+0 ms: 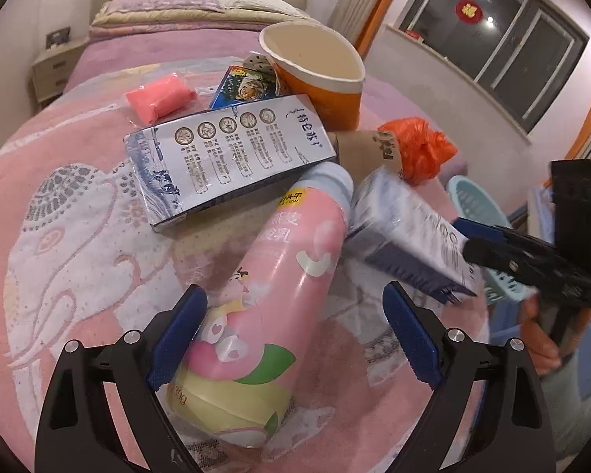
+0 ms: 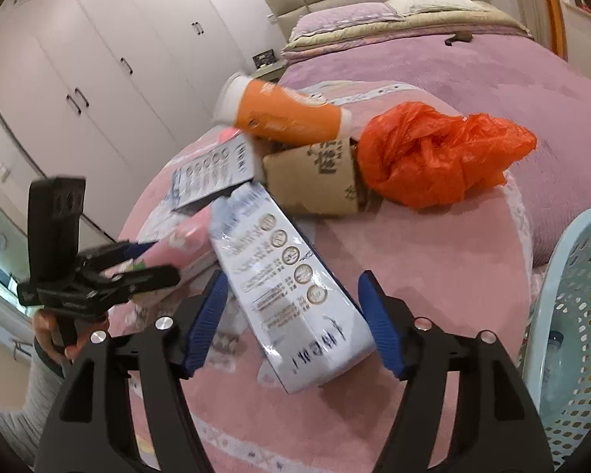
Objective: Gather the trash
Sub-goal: 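Grasp the pink bottle with left tool while right tool grasps white carton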
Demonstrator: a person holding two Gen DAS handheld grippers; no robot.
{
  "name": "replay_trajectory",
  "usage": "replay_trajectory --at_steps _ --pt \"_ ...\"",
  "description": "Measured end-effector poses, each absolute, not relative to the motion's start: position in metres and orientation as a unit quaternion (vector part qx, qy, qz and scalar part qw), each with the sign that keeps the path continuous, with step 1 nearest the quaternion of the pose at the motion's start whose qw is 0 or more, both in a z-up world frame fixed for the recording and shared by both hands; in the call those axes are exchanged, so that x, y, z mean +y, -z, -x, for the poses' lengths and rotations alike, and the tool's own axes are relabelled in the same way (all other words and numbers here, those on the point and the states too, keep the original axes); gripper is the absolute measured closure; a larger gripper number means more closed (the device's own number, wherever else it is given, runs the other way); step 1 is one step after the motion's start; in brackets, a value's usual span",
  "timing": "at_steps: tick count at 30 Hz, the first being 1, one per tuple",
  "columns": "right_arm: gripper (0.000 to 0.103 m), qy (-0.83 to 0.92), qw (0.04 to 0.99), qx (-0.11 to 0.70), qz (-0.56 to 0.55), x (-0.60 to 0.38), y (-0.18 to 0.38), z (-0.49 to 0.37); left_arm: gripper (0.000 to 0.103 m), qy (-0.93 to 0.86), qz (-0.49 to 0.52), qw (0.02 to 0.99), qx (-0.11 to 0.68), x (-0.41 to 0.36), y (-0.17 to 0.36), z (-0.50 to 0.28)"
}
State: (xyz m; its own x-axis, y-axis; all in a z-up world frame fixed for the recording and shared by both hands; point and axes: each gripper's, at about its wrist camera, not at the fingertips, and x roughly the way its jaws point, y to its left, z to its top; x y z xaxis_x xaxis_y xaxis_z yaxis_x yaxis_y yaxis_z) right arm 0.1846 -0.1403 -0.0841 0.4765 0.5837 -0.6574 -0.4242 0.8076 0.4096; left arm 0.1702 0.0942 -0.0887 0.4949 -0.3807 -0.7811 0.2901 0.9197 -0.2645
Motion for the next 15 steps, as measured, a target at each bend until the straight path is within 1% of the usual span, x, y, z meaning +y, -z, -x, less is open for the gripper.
replay_trajectory --at_steps 2,4,6,8,10,12,15 --pt "0.038 -0.297 0.855 0.416 -0.085 -0.137 0.084 -0.176 0.02 0.173 0.026 0.865 0.47 0.087 0.092 -0.171" --pt "0.037 -0.29 0.861 0.413 -0.066 -0.132 0.084 -0.17 0.032 0.159 0.01 0.865 0.475 0.082 0.096 -0.174" --pt "0.035 -0.282 0.865 0.412 -0.041 -0.123 0.087 -0.163 0.04 0.142 0.0 0.865 0.48 0.078 0.1 -0.174" --pt "0.035 -0.284 0.864 0.415 -0.025 -0.118 0.09 -0.158 0.042 0.136 -0.004 0.869 0.476 0.076 0.098 -0.171" --pt "0.035 -0.287 0.864 0.414 -0.012 -0.111 0.092 -0.153 0.052 0.139 0.011 0.869 0.475 0.078 0.097 -0.166" --pt "0.035 -0.288 0.865 0.41 0.001 -0.104 0.093 -0.15 0.055 0.136 0.029 0.87 0.474 0.083 0.097 -0.156" --pt "0.035 -0.285 0.869 0.405 0.015 -0.092 0.097 -0.145 0.055 0.127 0.048 0.874 0.467 0.092 0.095 -0.141"
